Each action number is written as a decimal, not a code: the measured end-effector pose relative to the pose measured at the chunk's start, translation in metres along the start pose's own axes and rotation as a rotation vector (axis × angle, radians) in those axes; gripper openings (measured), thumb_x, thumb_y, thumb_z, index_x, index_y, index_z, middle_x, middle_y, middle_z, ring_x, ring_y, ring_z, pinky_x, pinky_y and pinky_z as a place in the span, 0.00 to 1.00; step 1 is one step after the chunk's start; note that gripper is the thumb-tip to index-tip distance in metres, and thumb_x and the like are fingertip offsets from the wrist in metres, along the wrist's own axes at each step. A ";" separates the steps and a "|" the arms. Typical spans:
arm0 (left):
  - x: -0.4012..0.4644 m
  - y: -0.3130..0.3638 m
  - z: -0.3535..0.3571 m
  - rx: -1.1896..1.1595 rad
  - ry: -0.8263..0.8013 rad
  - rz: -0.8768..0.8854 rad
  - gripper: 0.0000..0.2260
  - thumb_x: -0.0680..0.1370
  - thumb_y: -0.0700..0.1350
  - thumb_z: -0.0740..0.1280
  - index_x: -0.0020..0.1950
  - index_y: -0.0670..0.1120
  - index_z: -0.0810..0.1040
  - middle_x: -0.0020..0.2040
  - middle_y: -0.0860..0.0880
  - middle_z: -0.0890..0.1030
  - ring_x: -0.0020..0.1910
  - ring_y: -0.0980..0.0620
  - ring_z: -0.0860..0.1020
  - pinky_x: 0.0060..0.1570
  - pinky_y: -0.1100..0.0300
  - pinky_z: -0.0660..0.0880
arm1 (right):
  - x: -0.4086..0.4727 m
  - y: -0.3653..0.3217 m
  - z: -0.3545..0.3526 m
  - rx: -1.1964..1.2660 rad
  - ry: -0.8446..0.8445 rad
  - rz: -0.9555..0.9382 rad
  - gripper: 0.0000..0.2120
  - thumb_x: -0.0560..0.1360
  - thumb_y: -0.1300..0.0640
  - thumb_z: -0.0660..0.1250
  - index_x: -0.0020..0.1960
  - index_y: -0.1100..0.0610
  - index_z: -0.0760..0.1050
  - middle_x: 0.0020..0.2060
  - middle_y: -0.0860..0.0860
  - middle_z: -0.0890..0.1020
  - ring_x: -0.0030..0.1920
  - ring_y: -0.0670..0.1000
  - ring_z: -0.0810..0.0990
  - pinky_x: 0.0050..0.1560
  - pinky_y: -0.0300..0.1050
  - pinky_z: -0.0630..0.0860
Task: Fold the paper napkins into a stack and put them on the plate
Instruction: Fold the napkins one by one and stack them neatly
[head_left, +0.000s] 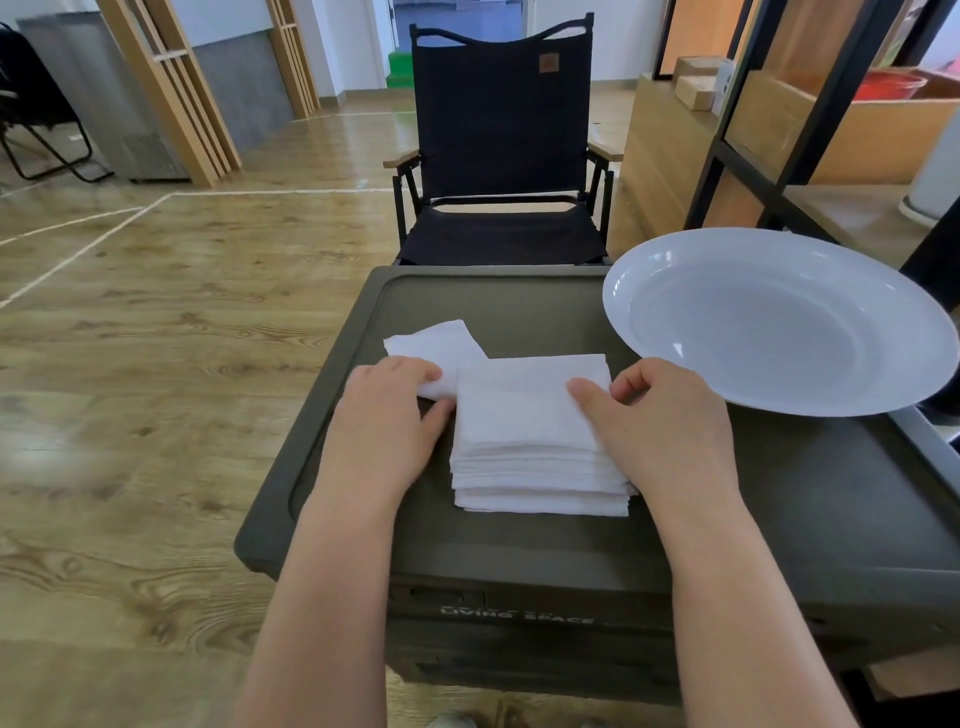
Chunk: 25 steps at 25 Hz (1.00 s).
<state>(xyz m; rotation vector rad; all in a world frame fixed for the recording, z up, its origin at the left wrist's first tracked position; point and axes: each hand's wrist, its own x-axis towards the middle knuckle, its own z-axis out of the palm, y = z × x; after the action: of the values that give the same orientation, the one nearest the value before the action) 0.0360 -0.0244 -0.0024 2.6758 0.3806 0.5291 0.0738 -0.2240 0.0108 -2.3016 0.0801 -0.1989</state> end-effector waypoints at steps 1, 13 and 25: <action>-0.001 0.000 0.003 0.004 0.019 -0.018 0.09 0.76 0.47 0.67 0.55 0.49 0.79 0.54 0.51 0.81 0.53 0.47 0.74 0.47 0.55 0.71 | -0.001 0.000 0.000 0.003 0.001 -0.003 0.15 0.69 0.42 0.70 0.35 0.53 0.72 0.31 0.45 0.76 0.33 0.45 0.74 0.30 0.38 0.66; -0.004 0.024 -0.048 -1.423 0.353 -0.385 0.09 0.75 0.45 0.71 0.35 0.55 0.83 0.36 0.57 0.84 0.32 0.62 0.79 0.33 0.70 0.75 | -0.018 -0.029 -0.022 0.230 0.190 -0.247 0.07 0.74 0.42 0.62 0.42 0.43 0.74 0.29 0.41 0.78 0.37 0.38 0.77 0.34 0.25 0.68; -0.022 0.057 -0.043 -1.830 -0.579 -0.305 0.11 0.73 0.42 0.68 0.54 0.44 0.84 0.49 0.45 0.84 0.42 0.52 0.82 0.40 0.62 0.80 | -0.020 -0.035 -0.024 0.807 -0.310 -0.046 0.14 0.73 0.44 0.65 0.57 0.44 0.77 0.45 0.38 0.84 0.47 0.37 0.82 0.47 0.42 0.81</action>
<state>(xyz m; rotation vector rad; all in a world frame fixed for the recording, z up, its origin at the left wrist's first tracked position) 0.0097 -0.0688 0.0517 0.8603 0.0124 -0.0984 0.0494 -0.2154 0.0505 -1.5045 -0.1828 0.0967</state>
